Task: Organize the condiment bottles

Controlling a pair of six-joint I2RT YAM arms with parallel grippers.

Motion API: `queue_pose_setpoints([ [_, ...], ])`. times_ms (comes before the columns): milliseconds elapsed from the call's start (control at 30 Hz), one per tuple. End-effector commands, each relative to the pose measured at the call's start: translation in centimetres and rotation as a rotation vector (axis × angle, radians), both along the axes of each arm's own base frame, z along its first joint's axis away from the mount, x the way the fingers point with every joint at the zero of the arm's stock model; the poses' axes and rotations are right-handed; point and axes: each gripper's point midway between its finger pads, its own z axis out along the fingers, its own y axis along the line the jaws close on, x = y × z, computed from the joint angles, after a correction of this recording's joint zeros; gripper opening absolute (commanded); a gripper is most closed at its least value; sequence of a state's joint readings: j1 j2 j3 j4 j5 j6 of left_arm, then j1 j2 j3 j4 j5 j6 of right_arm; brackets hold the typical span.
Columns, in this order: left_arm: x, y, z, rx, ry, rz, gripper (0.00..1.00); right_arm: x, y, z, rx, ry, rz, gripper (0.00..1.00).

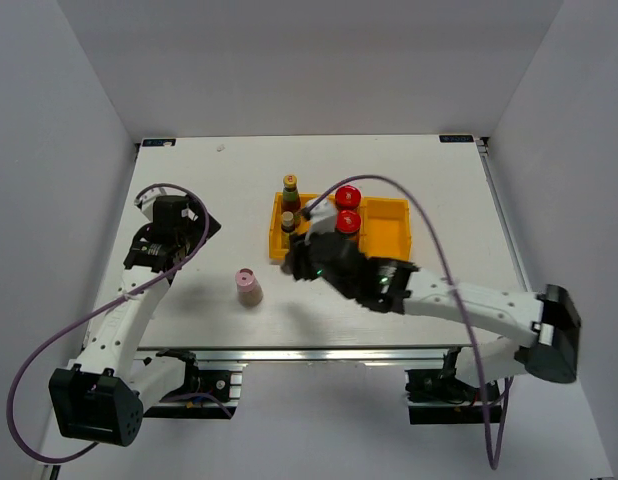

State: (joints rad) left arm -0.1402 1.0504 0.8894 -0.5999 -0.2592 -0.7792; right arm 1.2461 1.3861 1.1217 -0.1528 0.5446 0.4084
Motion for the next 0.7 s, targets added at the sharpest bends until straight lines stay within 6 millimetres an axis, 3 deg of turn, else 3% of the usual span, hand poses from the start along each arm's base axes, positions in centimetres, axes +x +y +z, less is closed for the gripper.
queue_pose_setpoints([
  [0, 0.3, -0.9, 0.7, -0.018, -0.040, -0.067, 0.98, 6.5, -7.3, 4.6, 0.121, -0.073, -0.233, 0.20],
  [67, 0.4, -1.2, 0.8, -0.024, -0.044, -0.083, 0.98, 8.4, -10.1, 6.3, 0.164, -0.114, -0.298, 0.20],
  [100, 0.4, -1.2, 0.8, -0.023, -0.047, -0.086, 0.98, 9.6, -12.6, 8.0, 0.194, -0.157, -0.361, 0.20],
  [167, 0.4, -1.1, 0.9, -0.019, -0.052, -0.084, 0.98, 10.9, -15.4, 9.5, 0.192, -0.211, -0.447, 0.20],
  [200, 0.5, -1.2, 0.9, -0.019, -0.053, -0.086, 0.98, 11.9, -17.8, 10.3, 0.198, -0.235, -0.513, 0.20],
  [267, 0.6, -1.2, 0.9, -0.019, -0.054, -0.092, 0.98, 12.9, -20.1, 10.2, 0.184, -0.234, -0.567, 0.24],
  [300, 0.6, -1.4, 0.9, -0.022, -0.056, -0.101, 0.98, 14.3, -22.5, 9.7, 0.172, -0.221, -0.628, 0.25],
  [367, 0.7, -1.5, 0.7, -0.023, -0.054, -0.106, 0.98, 15.2, -22.8, 8.6, 0.183, -0.150, -0.581, 0.22],
  [400, 0.8, -1.5, 0.5, -0.021, -0.049, -0.106, 0.98, 16.3, -24.1, 7.3, 0.161, -0.119, -0.610, 0.21],
  [467, 0.9, -1.5, 0.0, -0.019, -0.030, -0.106, 0.98, 17.5, -24.4, 5.3, 0.116, -0.082, -0.606, 0.22],
  [567, 0.9, -1.5, -0.2, -0.017, -0.014, -0.106, 0.98, 18.5, -23.9, 3.4, 0.089, -0.032, -0.580, 0.23],
  [667, 0.8, -1.4, -0.7, -0.011, -0.001, -0.100, 0.98, 19.7, -23.9, 0.1, 0.030, 0.036, -0.604, 0.22],
])
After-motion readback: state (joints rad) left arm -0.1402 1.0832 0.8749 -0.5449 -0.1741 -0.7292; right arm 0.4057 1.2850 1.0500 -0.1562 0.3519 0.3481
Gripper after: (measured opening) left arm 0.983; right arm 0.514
